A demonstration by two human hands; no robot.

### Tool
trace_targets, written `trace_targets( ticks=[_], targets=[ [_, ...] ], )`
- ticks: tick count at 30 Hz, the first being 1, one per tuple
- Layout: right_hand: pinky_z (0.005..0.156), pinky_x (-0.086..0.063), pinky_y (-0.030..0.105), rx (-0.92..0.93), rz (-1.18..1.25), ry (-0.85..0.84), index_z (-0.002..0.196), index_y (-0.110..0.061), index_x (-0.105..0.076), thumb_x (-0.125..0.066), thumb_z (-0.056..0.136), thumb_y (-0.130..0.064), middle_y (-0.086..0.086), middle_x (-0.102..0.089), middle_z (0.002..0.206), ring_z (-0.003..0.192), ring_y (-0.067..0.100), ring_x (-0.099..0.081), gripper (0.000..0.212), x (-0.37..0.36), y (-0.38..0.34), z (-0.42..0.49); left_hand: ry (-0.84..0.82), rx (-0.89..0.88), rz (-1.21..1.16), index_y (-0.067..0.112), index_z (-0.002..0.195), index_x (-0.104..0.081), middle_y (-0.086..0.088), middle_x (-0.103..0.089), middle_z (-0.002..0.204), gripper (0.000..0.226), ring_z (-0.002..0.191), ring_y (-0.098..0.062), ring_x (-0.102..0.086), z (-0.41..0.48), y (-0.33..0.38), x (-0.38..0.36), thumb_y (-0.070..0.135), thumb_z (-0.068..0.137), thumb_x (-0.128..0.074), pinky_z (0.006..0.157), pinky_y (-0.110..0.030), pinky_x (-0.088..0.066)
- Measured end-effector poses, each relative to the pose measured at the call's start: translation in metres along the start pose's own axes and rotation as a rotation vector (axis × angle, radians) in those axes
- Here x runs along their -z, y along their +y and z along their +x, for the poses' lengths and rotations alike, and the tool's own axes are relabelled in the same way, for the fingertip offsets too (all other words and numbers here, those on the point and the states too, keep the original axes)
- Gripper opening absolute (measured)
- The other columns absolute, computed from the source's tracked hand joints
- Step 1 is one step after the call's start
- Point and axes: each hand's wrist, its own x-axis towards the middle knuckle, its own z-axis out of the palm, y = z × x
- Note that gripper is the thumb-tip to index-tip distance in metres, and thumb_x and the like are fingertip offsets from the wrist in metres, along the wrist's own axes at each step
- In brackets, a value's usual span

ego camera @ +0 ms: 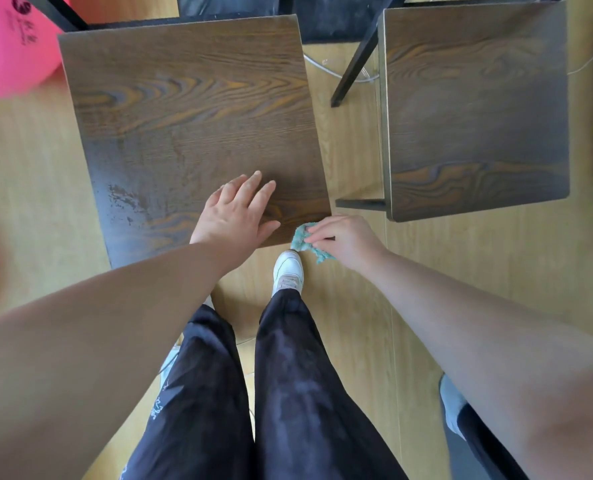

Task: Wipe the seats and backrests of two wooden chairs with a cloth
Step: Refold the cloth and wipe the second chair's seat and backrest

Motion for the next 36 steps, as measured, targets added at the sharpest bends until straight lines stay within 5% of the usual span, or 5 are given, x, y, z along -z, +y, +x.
trace_targets(
  ticks=[5,12,18,23,36],
  targets=[
    [0.098,-0.048,0.024,-0.115,0.074,-0.013,0.099,-0.018,-0.078,-0.073,0.083,-0.009,-0.005,-0.070,0.112,0.104,0.004,-0.061,0.019,0.000,-0.008,-0.002,-0.005,0.002,0.010,0.025,0.155,-0.011,0.000,-0.008,0.163,0.067,0.148,-0.023,-0.009,-0.011,-0.009,0.000,0.055,0.099,-0.031,0.117,-0.041,-0.016],
    [0.079,-0.044,0.002,-0.365,0.436,0.486,0.103,-0.020,-0.077,-0.069,0.087,-0.010,-0.010,-0.070,0.113,0.099,-0.001,-0.062,0.020,0.020,-0.048,0.038,0.062,0.060,0.036,0.025,0.155,-0.012,-0.001,-0.010,0.163,0.069,0.148,-0.023,-0.010,0.002,-0.042,0.026,0.057,0.097,-0.032,0.117,-0.040,-0.016],
    [0.054,-0.043,0.000,-0.380,0.464,0.669,0.110,-0.021,-0.074,-0.065,0.092,-0.019,-0.012,-0.068,0.106,0.082,0.002,-0.060,0.020,0.048,-0.098,0.118,0.140,0.102,0.069,0.027,0.155,-0.004,0.001,-0.002,0.163,0.068,0.149,-0.020,-0.004,0.027,-0.089,0.072,0.058,0.098,-0.026,0.119,-0.038,-0.013],
    [0.082,-0.054,0.019,-0.420,0.495,0.817,0.111,-0.019,-0.073,-0.064,0.093,-0.019,-0.004,-0.069,0.114,0.102,0.014,-0.065,0.021,0.077,-0.121,0.189,0.205,0.156,0.023,0.027,0.155,-0.008,-0.001,-0.007,0.163,0.068,0.149,-0.022,-0.007,0.055,-0.132,0.094,0.057,0.098,-0.029,0.118,-0.039,-0.016],
    [0.076,-0.054,0.022,-0.556,0.287,0.948,0.119,-0.018,-0.069,-0.062,0.094,-0.020,0.006,-0.065,0.120,0.106,0.021,-0.064,0.026,0.080,-0.126,0.265,0.186,0.141,-0.042,0.025,0.155,-0.013,-0.001,-0.010,0.163,0.069,0.149,-0.023,-0.009,0.070,-0.206,0.083,0.057,0.096,-0.031,0.119,-0.042,-0.018]
  ],
)
